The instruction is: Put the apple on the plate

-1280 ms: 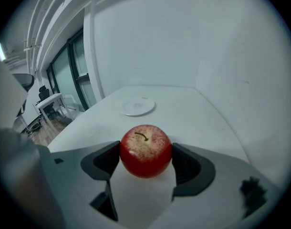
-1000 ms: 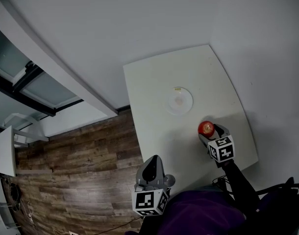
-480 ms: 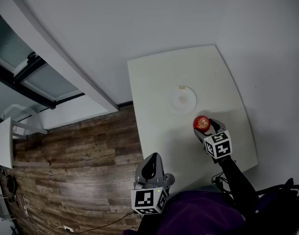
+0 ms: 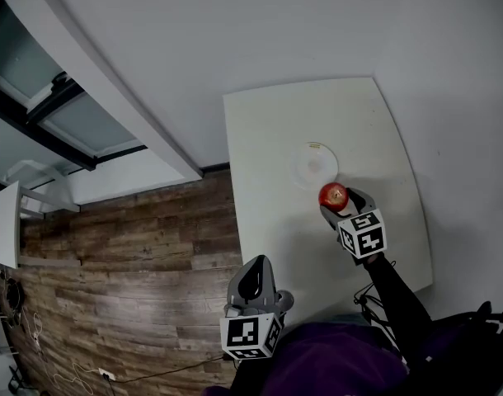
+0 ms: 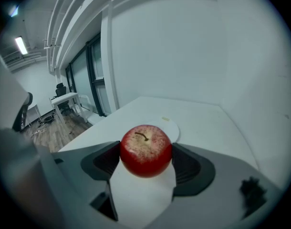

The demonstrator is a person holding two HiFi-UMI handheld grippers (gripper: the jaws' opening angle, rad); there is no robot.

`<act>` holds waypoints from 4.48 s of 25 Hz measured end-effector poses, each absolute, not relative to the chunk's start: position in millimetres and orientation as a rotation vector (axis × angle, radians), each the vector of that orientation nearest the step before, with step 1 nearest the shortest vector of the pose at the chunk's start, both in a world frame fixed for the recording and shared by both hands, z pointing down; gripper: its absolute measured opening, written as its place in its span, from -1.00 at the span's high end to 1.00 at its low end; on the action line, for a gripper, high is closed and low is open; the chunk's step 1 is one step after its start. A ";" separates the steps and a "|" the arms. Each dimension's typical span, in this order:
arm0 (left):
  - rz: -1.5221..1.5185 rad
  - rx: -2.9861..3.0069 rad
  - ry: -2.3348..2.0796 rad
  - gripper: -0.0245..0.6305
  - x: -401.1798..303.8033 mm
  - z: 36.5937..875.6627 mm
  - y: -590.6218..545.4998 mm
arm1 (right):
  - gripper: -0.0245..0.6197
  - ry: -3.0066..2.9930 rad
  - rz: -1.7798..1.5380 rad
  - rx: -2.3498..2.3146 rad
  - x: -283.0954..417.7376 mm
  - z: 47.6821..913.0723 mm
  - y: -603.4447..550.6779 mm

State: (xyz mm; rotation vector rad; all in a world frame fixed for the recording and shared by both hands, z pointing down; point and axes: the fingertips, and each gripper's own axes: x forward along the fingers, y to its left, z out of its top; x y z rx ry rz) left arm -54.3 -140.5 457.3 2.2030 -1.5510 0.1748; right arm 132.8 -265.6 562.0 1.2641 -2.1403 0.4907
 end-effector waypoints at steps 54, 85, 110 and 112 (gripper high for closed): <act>0.249 2.140 -1.559 0.90 -59.4 473.6 -139.2 | -0.20 -2.177 0.418 1.150 99.2 584.4 -354.9; 0.240 2.179 -1.537 0.90 -53.4 472.7 -140.8 | -0.20 -2.272 0.320 1.167 96.0 558.3 -350.3; 0.134 2.246 -1.543 0.90 -56.9 447.7 -134.8 | -0.18 -2.437 0.243 1.294 98.1 452.3 -264.9; 0.124 2.257 -1.536 0.90 -55.2 444.4 -132.8 | -0.15 -2.460 0.249 1.321 96.7 440.4 -253.1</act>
